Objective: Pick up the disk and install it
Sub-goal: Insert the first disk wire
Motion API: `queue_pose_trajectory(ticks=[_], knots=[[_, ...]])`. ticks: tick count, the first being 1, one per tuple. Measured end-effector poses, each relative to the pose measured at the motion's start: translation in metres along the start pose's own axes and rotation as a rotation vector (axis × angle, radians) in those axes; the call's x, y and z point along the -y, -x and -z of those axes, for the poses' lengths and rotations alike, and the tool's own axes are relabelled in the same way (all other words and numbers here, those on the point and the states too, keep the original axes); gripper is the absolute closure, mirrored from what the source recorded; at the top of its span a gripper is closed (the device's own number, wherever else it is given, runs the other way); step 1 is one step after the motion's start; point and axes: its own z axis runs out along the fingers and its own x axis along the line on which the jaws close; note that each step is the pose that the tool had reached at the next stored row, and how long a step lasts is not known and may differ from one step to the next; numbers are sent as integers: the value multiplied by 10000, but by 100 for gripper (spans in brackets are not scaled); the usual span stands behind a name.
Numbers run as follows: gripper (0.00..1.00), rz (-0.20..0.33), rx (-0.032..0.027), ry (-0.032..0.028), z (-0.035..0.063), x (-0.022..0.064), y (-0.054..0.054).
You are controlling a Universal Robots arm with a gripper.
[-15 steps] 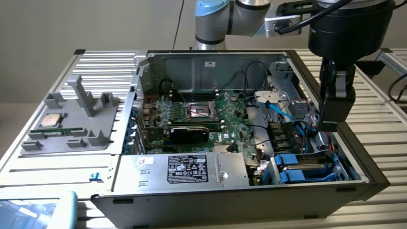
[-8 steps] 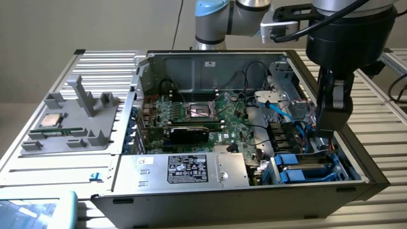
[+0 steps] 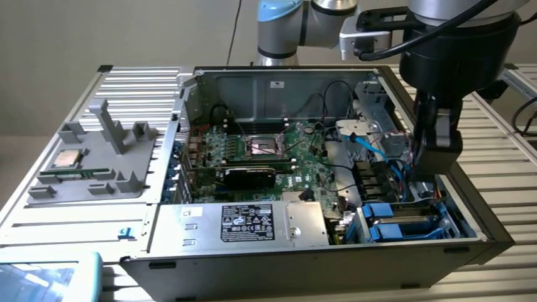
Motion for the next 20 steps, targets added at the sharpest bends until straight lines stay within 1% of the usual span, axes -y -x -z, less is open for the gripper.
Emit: queue_pose_trajectory(ticks=[5,9,12,15,16,17,20], knots=[[48,375,95,42,-32,67,31],[48,714,157,109,-55,109,50],[48,1126,247,153,-64,109,51],[48,1664,375,186,-71,108,51],[48,1801,406,197,-74,107,51],[48,1892,423,214,-78,107,49],[48,2076,444,290,-96,109,36]])
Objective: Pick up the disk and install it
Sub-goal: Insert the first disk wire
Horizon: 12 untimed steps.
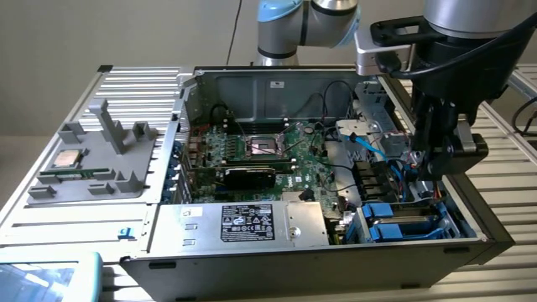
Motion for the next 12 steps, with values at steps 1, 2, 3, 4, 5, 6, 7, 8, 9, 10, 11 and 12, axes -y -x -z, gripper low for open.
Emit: queue_pose_trajectory(ticks=[1,2,3,4,5,6,7,8,9,10,11,12], knots=[[48,44,6,31,-7,0,-8],[48,73,6,65,-12,1,-19],[48,93,3,99,-16,3,-33],[48,110,2,132,-19,4,-45],[48,127,-1,160,-20,6,-57],[48,139,-1,180,-20,9,-68],[48,152,1,200,-20,11,-81],[48,163,3,220,-20,14,-95],[48,172,5,240,-21,17,-109],[48,181,7,263,-20,20,-122],[48,189,10,291,-21,22,-136],[48,197,13,323,-22,25,-149]])
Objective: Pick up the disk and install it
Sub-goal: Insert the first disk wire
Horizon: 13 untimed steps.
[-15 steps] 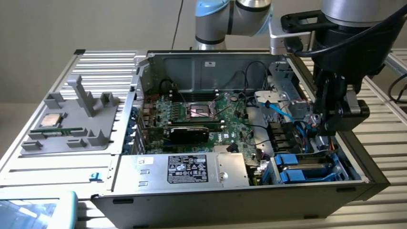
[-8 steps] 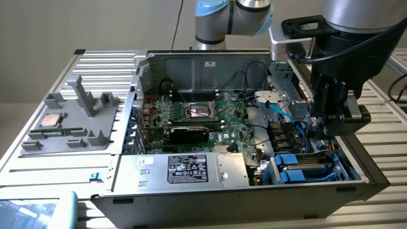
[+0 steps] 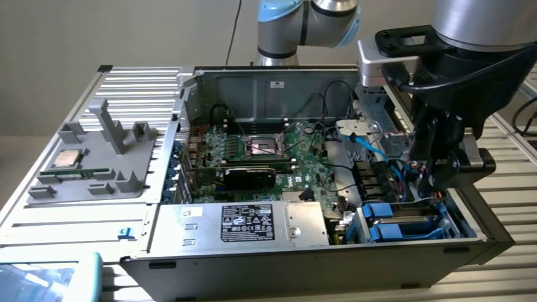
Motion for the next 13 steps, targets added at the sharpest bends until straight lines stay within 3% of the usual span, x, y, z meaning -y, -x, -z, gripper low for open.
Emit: queue_pose_trajectory(ticks=[3,6,7,8,13], knots=[[48,24,10,97,-2,7,-42],[50,24,56,175,-3,17,-94],[50,23,79,212,-4,19,-108],[58,22,104,251,-7,21,-122],[58,12,291,405,-45,27,-200]])
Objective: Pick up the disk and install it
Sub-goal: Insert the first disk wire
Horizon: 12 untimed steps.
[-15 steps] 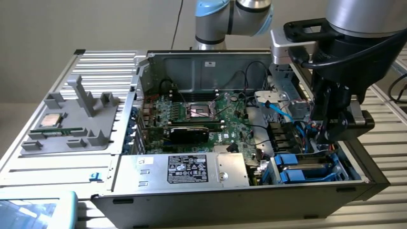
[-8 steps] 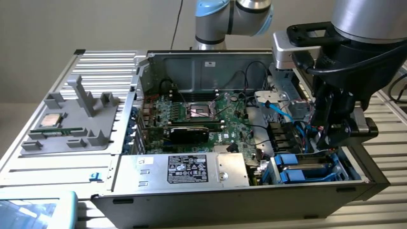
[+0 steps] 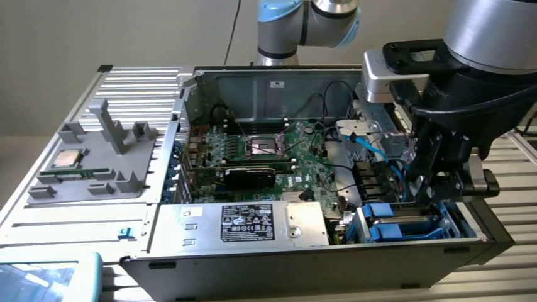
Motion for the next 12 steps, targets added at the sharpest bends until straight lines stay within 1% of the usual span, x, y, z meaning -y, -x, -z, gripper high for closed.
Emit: queue_pose_trajectory(ticks=[1,3,4,6,8,12], knots=[[58,2,36,27,-11,1,-17],[58,16,73,67,-32,3,-47],[58,24,91,78,-44,5,-60],[58,38,126,85,-74,14,-81],[58,58,149,90,-106,36,-92],[58,145,166,97,-153,105,-85]])
